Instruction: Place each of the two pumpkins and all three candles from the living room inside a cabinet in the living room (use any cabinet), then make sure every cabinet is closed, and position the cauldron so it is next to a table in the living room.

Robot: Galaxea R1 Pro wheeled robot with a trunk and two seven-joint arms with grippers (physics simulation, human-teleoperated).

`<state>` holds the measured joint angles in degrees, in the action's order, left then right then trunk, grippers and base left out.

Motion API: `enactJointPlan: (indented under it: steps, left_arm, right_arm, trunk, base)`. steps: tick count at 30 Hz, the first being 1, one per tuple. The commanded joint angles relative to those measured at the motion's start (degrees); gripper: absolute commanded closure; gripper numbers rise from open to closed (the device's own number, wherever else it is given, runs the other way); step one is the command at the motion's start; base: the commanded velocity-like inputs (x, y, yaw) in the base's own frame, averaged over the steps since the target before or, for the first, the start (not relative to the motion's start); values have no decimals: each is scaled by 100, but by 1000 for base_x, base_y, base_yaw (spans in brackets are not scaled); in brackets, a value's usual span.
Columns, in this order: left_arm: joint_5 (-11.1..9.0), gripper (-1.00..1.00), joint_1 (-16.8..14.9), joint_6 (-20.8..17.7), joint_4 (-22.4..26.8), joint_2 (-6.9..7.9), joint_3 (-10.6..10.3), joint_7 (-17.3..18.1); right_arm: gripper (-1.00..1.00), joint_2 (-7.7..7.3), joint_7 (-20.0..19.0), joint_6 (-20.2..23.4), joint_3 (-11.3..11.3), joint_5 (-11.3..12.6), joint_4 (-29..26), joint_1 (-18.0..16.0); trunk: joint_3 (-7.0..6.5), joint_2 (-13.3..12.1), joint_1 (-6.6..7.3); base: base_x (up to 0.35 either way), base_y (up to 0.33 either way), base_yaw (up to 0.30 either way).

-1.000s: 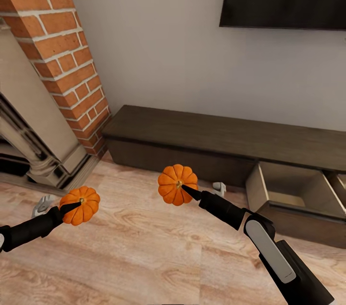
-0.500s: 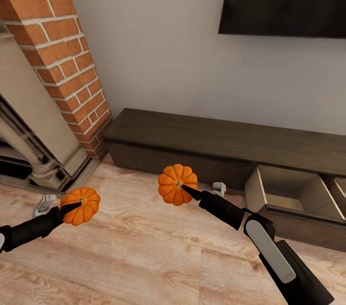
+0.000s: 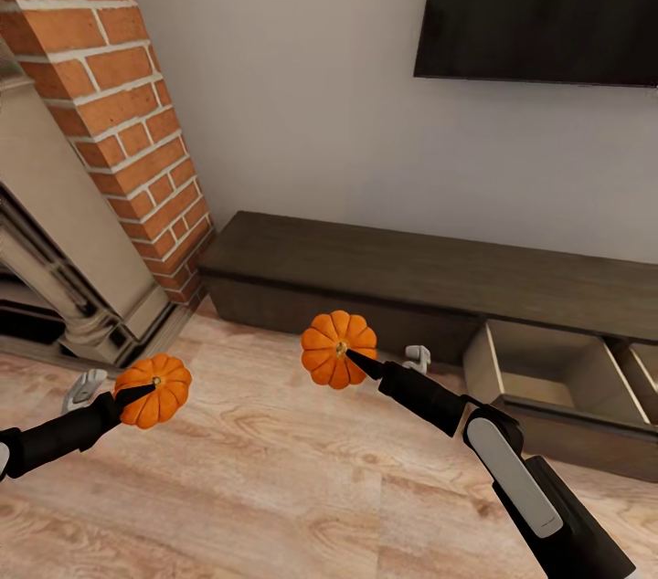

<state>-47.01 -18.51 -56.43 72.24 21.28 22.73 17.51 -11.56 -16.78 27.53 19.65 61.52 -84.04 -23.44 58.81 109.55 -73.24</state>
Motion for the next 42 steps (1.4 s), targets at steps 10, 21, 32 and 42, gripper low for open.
enactJointPlan:
  steps: [10,21,32,42]
  left_arm:
    - [51,100,-4,-26,1,6,6,33]
    - [44,100,-4,-27,5,7,12,42]
    - [43,100,-4,-27,6,7,12,42]
    - [50,100,-4,-28,8,-1,4,42]
  right_arm:
    - [100,-4,6,1,4,27,0,-3]
    - [100,-4,8,-62,4,27,10,-3]
    - [100,-1,-1,-72,4,27,88,-3]
    - [100,-3,-1,-72,5,27,90,-3]
  trunk:
    - [-176,-401,221]
    - [-230,-521,287]
    - [-230,-521,287]
    - [-230,-521,287]
  base:
    - [0,0,0]
    - [0,0,-167]
    - [0,0,-279]
    - [0,0,-280]
